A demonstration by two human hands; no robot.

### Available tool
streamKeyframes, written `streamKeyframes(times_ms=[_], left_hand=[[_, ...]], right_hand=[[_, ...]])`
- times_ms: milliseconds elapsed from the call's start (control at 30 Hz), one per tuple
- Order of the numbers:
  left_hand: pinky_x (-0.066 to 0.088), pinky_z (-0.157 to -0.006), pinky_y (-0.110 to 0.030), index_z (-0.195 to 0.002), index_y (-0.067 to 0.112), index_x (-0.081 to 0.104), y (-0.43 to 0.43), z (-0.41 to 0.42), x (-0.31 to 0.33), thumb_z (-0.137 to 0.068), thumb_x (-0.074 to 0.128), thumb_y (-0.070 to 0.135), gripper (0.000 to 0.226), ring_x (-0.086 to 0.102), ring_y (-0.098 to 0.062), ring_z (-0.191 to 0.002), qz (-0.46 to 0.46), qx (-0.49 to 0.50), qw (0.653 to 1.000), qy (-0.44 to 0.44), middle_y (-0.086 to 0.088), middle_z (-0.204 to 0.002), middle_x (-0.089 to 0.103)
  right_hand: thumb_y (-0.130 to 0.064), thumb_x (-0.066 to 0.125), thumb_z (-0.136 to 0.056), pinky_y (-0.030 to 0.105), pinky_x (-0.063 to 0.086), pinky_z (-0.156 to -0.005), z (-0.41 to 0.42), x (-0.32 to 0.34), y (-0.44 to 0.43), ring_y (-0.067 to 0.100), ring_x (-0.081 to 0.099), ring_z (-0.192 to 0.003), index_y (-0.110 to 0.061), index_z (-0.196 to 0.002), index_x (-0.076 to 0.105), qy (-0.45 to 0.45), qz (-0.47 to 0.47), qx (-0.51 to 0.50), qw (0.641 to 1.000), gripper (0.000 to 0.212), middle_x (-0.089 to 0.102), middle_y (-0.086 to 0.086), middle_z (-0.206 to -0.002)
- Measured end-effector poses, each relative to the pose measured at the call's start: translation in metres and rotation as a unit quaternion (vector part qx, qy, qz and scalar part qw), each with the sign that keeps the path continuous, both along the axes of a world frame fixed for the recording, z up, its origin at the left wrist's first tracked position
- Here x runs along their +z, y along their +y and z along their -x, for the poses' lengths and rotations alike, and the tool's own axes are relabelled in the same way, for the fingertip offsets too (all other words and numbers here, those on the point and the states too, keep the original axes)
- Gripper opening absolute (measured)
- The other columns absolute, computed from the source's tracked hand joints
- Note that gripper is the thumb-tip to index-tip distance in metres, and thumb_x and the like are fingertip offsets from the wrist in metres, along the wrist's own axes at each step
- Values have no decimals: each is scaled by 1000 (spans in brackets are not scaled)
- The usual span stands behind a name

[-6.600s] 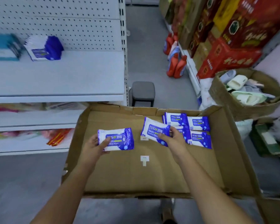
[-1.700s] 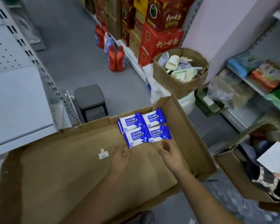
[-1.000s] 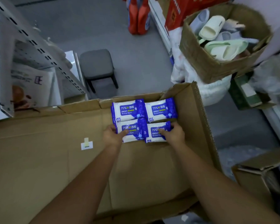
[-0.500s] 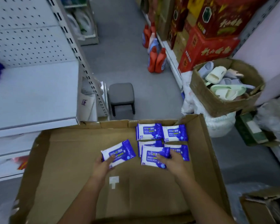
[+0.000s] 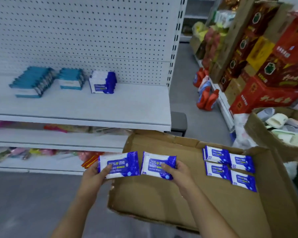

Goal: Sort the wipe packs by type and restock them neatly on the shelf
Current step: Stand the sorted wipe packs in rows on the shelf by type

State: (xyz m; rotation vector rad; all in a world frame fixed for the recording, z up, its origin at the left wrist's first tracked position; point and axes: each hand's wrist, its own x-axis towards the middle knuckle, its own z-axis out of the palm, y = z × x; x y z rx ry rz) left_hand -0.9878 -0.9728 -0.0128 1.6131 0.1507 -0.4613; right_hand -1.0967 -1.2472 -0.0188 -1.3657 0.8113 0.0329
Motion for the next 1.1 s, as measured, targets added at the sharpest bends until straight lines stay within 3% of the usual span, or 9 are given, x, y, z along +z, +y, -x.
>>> streamKeyframes(times_ms=[267, 400, 567, 767, 833, 933, 1100], left_hand=[[62, -73, -36, -107, 24, 62, 72, -47, 26, -91, 68, 9, 22, 75, -20, -86, 0, 20, 999, -27, 0, -94, 77], [60, -83, -48, -111, 19, 61, 83, -88, 34, -92, 68, 9, 23, 74, -29, -92, 1, 43, 999, -18, -6, -100, 76], [61, -78, -41, -117, 24, 58, 90, -151, 49, -91, 69, 20, 29, 74, -22, -91, -16, 54, 998, -30, -2, -104, 74], [60, -74, -36, -106, 28, 60, 89, -213, 51, -90, 70, 21, 20, 73, -18, -90, -14, 37, 998, -45, 5, -97, 75], [59, -74, -34, -105, 27, 60, 92, -235, 44, -90, 70, 17, 20, 73, -16, -87, -9, 30, 999, -34, 7, -92, 76], [60, -77, -36, -108, 27, 60, 99, -273, 30, -87, 73, 18, 26, 72, -19, -93, -11, 6, 1000, -17, 4, -100, 75], [61, -72, -31, -109, 23, 62, 119, -346, 5, -86, 73, 16, 26, 72, -21, -94, -15, -47, 999, -15, 1, -97, 76]], right_hand=[[-18, 79, -83, 40, 60, -84, -59, 39, 61, 18, 75, -89, -14, -110, 68, -30, 8, 10, 999, 30, 77, 3, -97], [-17, 80, -81, 37, 62, -78, -107, 52, 67, 17, 74, -91, -22, -108, 64, -70, 30, -11, 997, 31, 75, -1, -101], [-16, 80, -81, 37, 61, -79, -172, 64, 72, 19, 71, -95, -19, -107, 62, -94, 36, -1, 995, 32, 72, 3, -106], [-3, 77, -82, 17, 56, -62, -258, 66, 74, 14, 67, -87, -15, -99, 61, -123, 87, 44, 988, 26, 68, 5, -100], [2, 76, -81, 15, 54, -63, -291, 62, 81, 16, 65, -85, -15, -93, 62, -124, 106, 55, 985, 25, 67, 2, -93], [5, 76, -79, 15, 54, -68, -344, 52, 92, 16, 63, -83, -17, -88, 63, -117, 123, 63, 984, 28, 66, -1, -89], [4, 77, -79, 20, 56, -74, -430, 30, 110, 16, 63, -83, -18, -87, 63, -98, 159, 36, 982, 27, 66, 0, -89]])
